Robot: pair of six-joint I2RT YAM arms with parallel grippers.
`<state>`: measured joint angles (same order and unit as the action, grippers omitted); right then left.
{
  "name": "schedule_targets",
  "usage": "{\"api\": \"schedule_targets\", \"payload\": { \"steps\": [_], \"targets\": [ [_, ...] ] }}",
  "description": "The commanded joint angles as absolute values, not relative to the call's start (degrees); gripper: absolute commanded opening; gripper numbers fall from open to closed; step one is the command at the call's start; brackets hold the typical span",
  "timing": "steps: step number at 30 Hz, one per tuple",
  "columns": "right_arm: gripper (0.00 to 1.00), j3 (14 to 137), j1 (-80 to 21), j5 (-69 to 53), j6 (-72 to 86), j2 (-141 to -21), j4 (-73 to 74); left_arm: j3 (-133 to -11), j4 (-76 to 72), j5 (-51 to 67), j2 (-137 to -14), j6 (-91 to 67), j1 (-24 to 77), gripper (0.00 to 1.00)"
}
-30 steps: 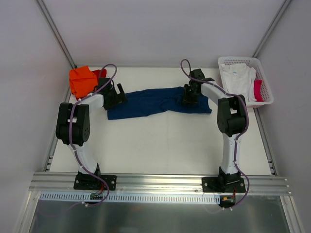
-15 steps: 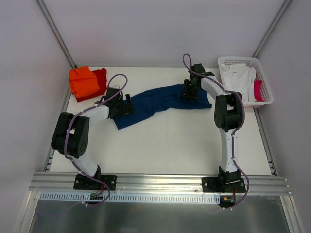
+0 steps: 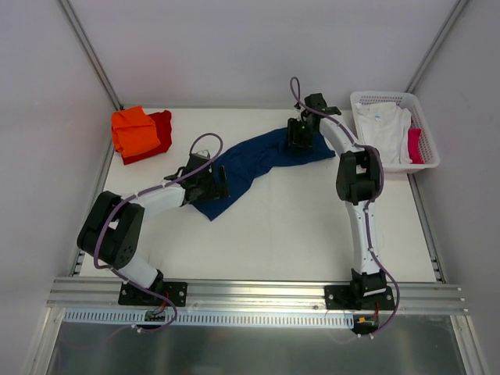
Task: Fold and stack the t-shirts
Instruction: Rotate the tshirt 90 degrees
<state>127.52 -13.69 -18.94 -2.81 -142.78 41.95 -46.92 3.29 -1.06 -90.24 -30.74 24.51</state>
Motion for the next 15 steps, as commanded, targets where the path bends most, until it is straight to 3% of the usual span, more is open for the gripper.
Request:
{"api": "schedule_targets", "payload": {
  "steps": [1, 7, 15],
  "targets": [
    [0.51, 132.6, -13.3, -22.2, -8.7, -145.3, 43.8, -44.0, 9.8, 0.3, -91.1, -34.5, 27.6, 0.99],
    [0.56, 135.3, -12.6, -27.0, -12.7, -146.5, 42.0, -43.9, 10.2, 0.3, -92.0, -36.1, 32.8, 0.99],
    [0.58, 135.1, -12.0, -30.9, -6.4, -147.3, 34.8, -44.5, 11.2, 0.4, -93.7, -38.9, 42.9, 0.99]
  ]
}}
